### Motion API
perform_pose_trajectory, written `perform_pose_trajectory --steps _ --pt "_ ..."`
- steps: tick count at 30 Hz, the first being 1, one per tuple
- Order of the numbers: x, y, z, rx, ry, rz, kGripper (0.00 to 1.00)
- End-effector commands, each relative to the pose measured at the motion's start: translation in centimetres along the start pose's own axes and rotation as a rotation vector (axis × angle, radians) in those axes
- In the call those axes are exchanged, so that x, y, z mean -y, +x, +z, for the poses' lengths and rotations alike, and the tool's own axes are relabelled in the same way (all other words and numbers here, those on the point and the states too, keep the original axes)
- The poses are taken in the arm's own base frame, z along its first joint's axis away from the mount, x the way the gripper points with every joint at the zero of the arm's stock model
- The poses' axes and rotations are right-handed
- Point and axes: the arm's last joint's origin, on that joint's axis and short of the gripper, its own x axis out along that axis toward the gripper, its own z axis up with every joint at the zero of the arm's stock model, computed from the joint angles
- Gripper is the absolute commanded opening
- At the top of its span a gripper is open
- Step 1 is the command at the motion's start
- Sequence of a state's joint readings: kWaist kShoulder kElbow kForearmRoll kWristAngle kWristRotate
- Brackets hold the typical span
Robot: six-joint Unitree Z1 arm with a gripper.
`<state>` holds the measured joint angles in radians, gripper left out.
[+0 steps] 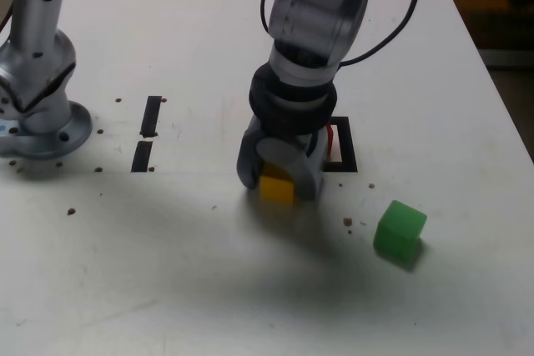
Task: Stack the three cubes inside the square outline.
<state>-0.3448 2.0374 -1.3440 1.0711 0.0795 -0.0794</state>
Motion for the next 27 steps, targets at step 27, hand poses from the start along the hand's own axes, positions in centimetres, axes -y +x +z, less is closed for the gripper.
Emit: perform_pose_trajectory --steps 27 --pt "-6.2 -10.9 -1.5 0.052 -0.189 0.031 0.15"
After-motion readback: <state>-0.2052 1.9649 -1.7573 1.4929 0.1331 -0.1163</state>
